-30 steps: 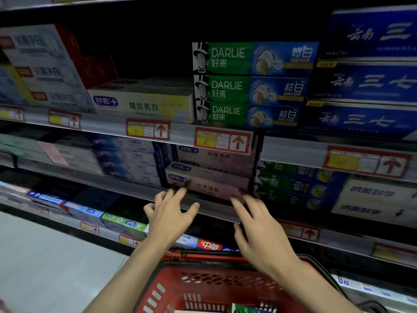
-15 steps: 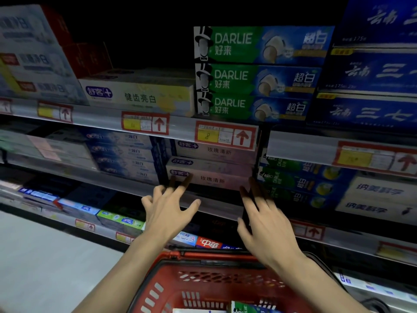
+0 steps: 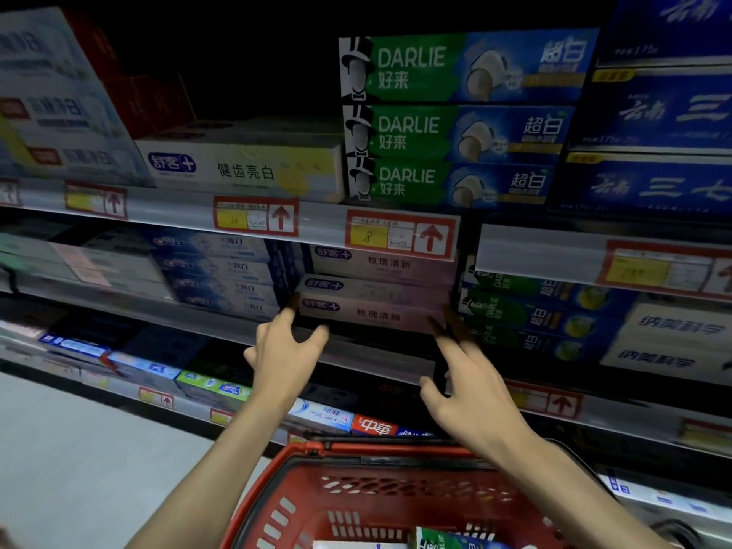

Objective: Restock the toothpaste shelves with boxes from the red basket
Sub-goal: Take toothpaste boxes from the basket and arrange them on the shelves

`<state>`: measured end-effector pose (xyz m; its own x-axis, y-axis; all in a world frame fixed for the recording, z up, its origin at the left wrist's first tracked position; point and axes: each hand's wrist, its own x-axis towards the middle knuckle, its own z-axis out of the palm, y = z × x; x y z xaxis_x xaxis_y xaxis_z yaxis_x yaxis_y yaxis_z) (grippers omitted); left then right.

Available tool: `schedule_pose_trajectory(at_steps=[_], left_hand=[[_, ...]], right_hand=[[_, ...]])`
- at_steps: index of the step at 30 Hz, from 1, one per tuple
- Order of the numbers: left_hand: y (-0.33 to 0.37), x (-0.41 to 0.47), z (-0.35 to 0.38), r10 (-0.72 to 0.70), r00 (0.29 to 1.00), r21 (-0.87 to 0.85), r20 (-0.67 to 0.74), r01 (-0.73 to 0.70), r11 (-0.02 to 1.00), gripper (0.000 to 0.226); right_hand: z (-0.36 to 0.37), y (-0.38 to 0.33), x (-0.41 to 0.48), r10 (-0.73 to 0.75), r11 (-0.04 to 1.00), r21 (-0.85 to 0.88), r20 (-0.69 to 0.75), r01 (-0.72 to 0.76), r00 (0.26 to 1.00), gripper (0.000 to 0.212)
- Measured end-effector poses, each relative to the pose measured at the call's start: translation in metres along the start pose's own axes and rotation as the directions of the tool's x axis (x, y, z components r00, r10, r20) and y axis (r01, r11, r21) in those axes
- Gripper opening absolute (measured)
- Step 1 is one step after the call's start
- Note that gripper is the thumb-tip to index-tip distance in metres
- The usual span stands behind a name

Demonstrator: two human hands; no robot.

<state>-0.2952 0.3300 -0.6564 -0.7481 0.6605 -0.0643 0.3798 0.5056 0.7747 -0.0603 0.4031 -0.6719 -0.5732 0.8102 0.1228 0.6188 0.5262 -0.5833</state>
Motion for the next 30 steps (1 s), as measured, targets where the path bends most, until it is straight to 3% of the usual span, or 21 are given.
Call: schedule_pose_trajectory(at_steps=[5, 18, 25, 30], left_hand=[[0.001, 0.001, 0.001, 0.014, 0.998, -0.013, 0.067, -0.014, 1.0, 0.065], [0.007, 0.009, -0.003, 0.0, 0.98, 0.096, 0.199, -0.019, 0.995, 0.065], [0.006, 0.013, -0.004, -0.02, 0.969, 0.084, 0.245, -0.001, 0.996, 0.088], [0.005, 0.007, -0.008, 0.013, 0.99, 0.063, 0.137, -0.022, 0.998, 0.064]], right_hand=[[0.003, -0.004, -0.005, -0.007, 1.0, -0.027, -0.042, 0.006, 0.999, 0.078], [0.002, -0.01, -0.004, 0.03, 0.998, -0.054, 0.058, -0.027, 0.998, 0.081], [-0.001, -0.009, -0.004, 0.018, 0.998, -0.059, 0.074, -0.013, 0.997, 0.08], [-0.004, -0.009, -0.01, 0.022, 1.0, -0.001, 0.021, -0.022, 1.0, 0.067]])
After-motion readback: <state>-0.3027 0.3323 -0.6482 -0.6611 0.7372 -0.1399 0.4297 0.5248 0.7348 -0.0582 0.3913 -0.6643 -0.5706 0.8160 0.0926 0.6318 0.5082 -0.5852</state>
